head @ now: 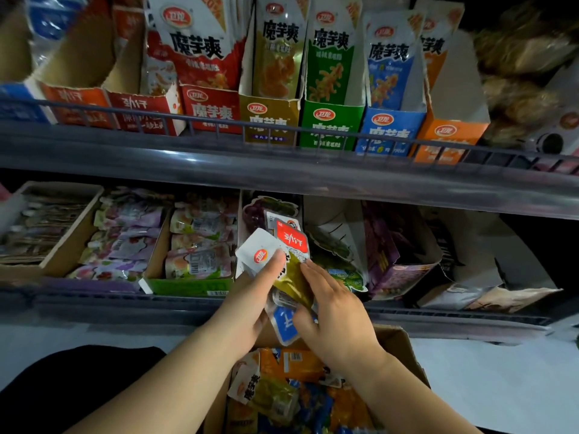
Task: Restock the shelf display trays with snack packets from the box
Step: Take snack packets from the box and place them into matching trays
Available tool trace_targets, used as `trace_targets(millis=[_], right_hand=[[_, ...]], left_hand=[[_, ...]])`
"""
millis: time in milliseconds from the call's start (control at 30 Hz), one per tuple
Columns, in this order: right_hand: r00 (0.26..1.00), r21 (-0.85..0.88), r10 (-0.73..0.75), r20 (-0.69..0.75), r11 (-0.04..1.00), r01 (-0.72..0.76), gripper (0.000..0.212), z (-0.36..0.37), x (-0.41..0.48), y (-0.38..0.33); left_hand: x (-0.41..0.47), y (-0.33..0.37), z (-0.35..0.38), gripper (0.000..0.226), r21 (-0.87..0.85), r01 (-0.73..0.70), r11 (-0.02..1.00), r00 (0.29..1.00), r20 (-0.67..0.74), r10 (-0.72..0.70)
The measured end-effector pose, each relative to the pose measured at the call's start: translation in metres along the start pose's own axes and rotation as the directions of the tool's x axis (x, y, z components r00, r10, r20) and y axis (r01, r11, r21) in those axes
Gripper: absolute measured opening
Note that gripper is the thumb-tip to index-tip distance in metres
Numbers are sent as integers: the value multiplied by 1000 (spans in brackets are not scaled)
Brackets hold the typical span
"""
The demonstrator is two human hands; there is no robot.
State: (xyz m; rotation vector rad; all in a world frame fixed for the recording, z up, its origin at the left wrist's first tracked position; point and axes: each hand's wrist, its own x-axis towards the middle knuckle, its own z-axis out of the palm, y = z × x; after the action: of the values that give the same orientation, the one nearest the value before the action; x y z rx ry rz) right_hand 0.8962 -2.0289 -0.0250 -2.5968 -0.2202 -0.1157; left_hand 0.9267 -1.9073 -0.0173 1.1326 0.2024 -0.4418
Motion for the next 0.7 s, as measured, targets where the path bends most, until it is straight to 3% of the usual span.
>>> trace_targets(millis=[100,200,233,300,367,500,700], right_hand=[[997,-59,-26,-72,998,22,58,5,1,0],[998,87,40,-52,996,-35,72,3,1,-5],[997,138,67,-41,989,-61,68,1,2,-4],[993,264,109,-45,960,-93,36,-6,5,-2],[980,432,198,-27,886,-167,23,-12,9,0],[934,730,356,38,628,-269,21,-26,14,2],[852,848,522,46,430,-309,20,-47,13,7]], left_hand=[[-4,0,1,47,2,-19,1000,999,48,19],[-4,0,3,64,32,-47,998,996,83,45],[-4,0,3,64,52,-61,997,995,86,57],[-2,0,3,42,106,-83,991,994,76,75],[0,0,3,16,131,-90,987,995,49,84],[1,5,0,21,138,-97,986,995,-11,99],[-5,17,0,24,214,-165,963,986,2,169]])
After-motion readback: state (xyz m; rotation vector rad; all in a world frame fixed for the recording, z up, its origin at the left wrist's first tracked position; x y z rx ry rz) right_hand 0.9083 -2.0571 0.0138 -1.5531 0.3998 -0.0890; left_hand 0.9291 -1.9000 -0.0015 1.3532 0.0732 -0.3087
